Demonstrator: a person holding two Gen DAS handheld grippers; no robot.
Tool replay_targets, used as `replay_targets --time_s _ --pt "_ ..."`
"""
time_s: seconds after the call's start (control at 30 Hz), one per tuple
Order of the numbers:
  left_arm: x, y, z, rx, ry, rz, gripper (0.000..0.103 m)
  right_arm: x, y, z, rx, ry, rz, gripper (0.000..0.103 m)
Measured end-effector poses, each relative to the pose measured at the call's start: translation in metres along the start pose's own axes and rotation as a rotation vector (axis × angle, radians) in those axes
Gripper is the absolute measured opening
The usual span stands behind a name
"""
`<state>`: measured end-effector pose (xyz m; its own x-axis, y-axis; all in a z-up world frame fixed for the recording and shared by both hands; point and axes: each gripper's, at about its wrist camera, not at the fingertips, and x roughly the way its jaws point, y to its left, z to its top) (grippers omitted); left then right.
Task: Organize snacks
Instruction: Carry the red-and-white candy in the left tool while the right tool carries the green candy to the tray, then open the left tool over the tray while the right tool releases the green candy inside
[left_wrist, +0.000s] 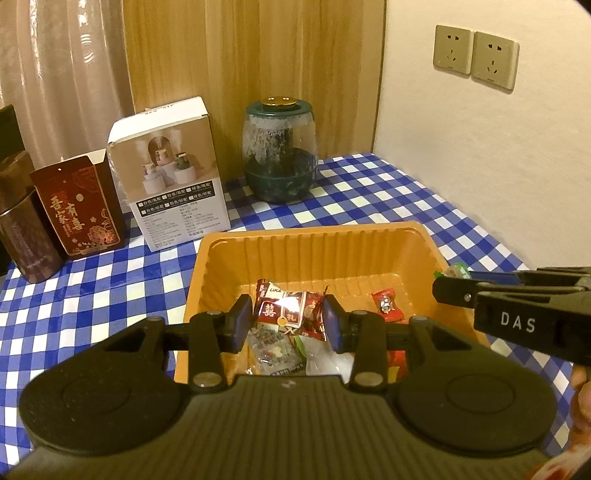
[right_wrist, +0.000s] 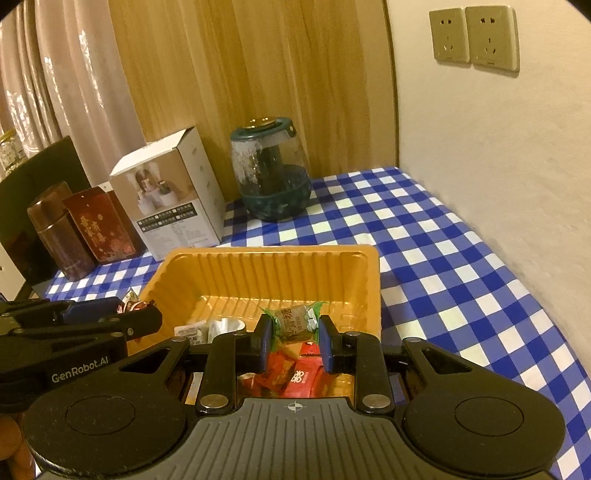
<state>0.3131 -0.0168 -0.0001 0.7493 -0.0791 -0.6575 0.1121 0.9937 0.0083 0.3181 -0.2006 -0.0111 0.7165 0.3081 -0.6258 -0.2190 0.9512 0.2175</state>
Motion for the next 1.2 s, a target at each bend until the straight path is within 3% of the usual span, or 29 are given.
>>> replay_targets --time_s 1.2 --pt "0.059 0.032 -0.004 -0.121 0.033 -0.022 0.039 0.052 -0.002 0.0 0.036 0.05 0.016 0.027"
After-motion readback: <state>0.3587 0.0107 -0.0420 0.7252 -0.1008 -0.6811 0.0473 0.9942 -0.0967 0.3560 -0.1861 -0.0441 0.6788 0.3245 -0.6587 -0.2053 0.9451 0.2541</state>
